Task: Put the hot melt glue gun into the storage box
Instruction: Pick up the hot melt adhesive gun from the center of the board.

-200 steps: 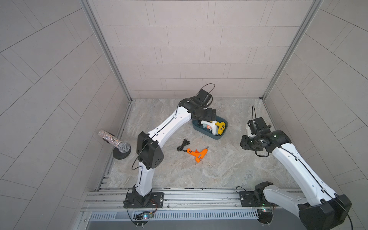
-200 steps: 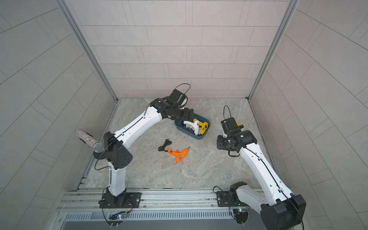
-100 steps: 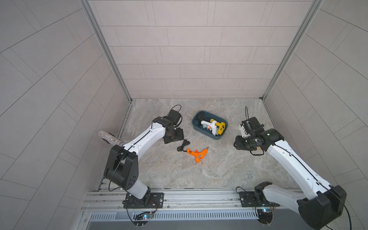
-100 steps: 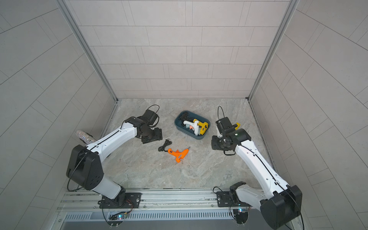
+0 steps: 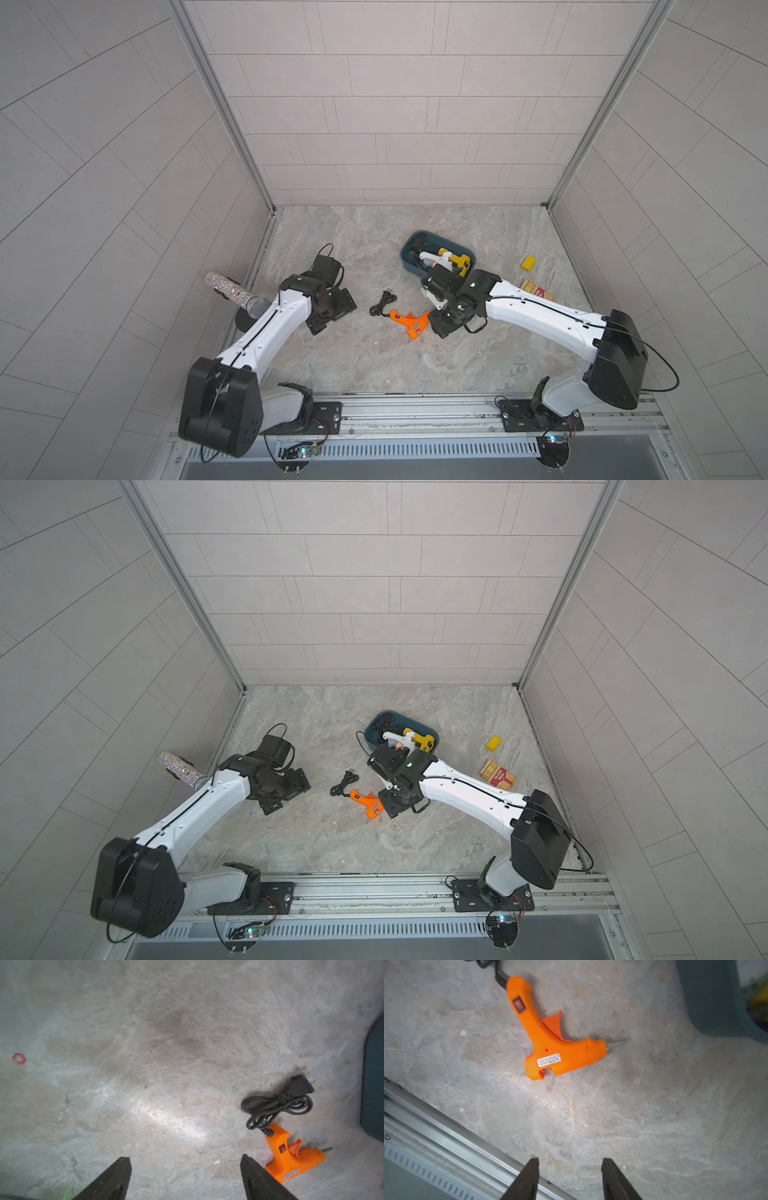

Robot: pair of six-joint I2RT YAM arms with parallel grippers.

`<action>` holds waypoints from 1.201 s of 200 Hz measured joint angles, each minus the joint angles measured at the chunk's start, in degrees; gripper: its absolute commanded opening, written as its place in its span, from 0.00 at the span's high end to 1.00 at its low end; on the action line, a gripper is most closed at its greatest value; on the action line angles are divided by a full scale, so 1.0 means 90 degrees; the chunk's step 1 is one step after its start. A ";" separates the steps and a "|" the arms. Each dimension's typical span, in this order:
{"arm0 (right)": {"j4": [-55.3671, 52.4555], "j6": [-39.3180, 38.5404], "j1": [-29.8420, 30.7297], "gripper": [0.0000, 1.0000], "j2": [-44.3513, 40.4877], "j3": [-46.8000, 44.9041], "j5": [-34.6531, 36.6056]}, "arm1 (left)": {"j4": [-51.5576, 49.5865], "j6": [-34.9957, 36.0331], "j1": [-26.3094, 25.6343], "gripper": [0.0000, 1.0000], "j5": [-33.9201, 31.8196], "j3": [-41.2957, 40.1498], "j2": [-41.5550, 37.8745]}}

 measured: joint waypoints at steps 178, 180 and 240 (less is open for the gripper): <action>0.0981 -0.2912 0.0653 0.38 0.2970 0.1634 0.1192 | -0.0172 -0.0556 0.0780 0.08 0.0556 -0.0831 -0.1423; 0.0979 -0.2912 0.0644 0.38 0.2975 0.1639 0.1195 | -0.0175 -0.0551 0.0780 0.08 0.0556 -0.0831 -0.1423; 0.0988 -0.2759 0.0148 0.33 0.2994 0.1423 0.1069 | -0.0177 -0.0478 0.0780 0.08 0.0554 -0.0828 -0.1348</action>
